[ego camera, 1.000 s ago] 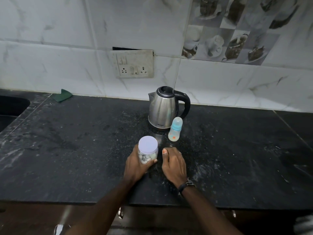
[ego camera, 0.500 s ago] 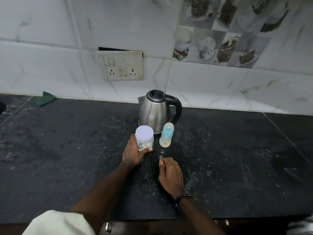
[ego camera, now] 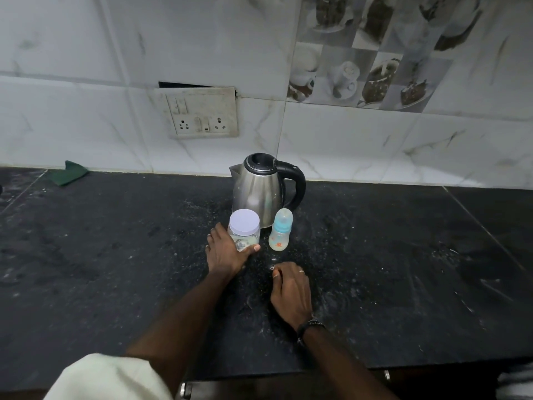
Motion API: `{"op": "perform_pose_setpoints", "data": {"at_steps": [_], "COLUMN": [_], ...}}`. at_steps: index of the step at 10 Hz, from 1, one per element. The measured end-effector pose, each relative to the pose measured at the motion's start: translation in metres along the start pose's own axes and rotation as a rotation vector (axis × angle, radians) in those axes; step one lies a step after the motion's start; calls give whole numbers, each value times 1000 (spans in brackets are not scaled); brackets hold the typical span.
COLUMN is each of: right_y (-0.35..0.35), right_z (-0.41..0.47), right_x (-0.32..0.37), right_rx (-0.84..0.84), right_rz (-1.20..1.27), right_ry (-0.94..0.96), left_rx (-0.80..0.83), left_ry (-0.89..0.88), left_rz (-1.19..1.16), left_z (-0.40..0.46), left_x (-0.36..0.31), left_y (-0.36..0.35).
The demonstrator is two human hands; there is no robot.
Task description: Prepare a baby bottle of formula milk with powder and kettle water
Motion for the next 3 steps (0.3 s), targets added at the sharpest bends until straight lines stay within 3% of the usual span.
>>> {"op": "perform_pose_setpoints", "data": {"at_steps": [2, 3], "right_y": [2, -7], "right_z": [4, -1], "right_x": [-4, -7], "right_rx": [-2, 94], "right_rz": [-176, -227], "right_ry": [10, 14], "left_rx": [-109, -72], "left_ry": [-218, -354], "left_rz": [144, 262], "left_z": [-38, -66], "left_x": [-7, 3], "left_y": [6, -6]}}
Point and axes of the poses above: each hand's wrist, its own z-axis towards the middle knuckle, its own y-axis out of the back of the hand, x = y × z, the point moved 8 cm from there along z, towards the middle knuckle, and after that the axes turned 1 degree about y, right-handed, at the moved point
